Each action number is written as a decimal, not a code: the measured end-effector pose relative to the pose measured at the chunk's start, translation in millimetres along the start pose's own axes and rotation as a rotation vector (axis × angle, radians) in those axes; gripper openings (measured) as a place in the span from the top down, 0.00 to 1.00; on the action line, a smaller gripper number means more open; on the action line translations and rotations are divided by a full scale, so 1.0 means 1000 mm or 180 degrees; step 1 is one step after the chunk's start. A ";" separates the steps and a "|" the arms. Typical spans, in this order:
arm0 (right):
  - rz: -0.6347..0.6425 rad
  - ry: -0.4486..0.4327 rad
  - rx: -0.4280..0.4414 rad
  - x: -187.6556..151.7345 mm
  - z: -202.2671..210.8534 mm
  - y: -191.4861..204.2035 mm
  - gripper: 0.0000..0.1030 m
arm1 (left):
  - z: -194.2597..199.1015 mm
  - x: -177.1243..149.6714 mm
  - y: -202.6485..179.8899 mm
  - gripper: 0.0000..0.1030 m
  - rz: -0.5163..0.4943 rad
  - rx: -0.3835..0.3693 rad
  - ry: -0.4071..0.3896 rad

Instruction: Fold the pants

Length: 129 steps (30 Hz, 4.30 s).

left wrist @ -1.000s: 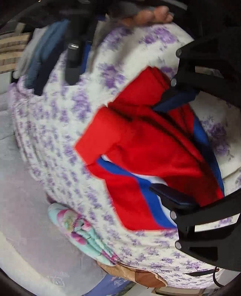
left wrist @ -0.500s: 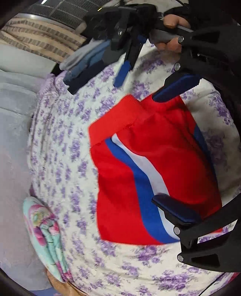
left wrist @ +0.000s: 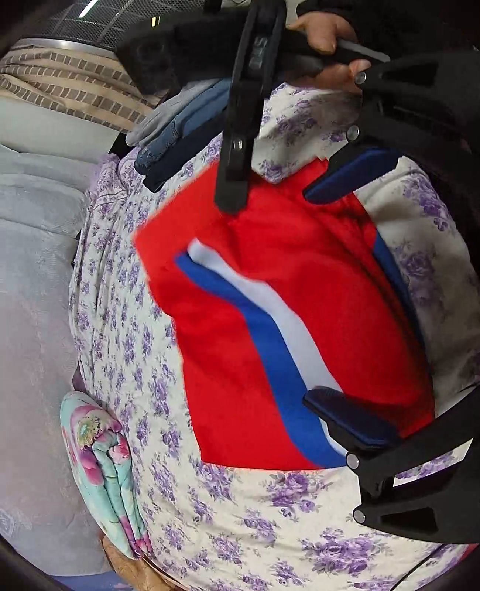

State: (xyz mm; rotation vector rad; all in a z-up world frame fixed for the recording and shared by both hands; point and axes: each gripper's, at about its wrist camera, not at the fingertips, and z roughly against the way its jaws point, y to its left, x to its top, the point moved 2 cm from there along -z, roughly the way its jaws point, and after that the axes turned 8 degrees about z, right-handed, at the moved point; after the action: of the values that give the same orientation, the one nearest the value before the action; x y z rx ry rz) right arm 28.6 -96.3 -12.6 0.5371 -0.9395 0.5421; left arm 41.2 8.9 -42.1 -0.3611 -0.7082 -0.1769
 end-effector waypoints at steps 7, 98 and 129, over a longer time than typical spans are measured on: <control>-0.0238 -0.0032 0.0087 -0.013 0.017 0.006 0.76 | 0.008 -0.006 0.003 0.05 0.0035 -0.0054 0.0008; -0.0879 0.0187 -0.1217 0.209 -0.111 -0.296 0.23 | -0.244 0.310 0.112 0.13 0.1357 -0.0462 0.0543; -0.0096 -0.0451 -0.2612 0.006 0.113 -0.054 0.03 | 0.046 0.063 0.022 0.05 0.0684 0.0457 -0.0425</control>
State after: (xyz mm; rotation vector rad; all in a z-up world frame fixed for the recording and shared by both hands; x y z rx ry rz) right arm -1.6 -207.2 37.1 -0.1548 -1.1862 0.0588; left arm 66.5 44.9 25.8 -0.3109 -0.8033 0.1021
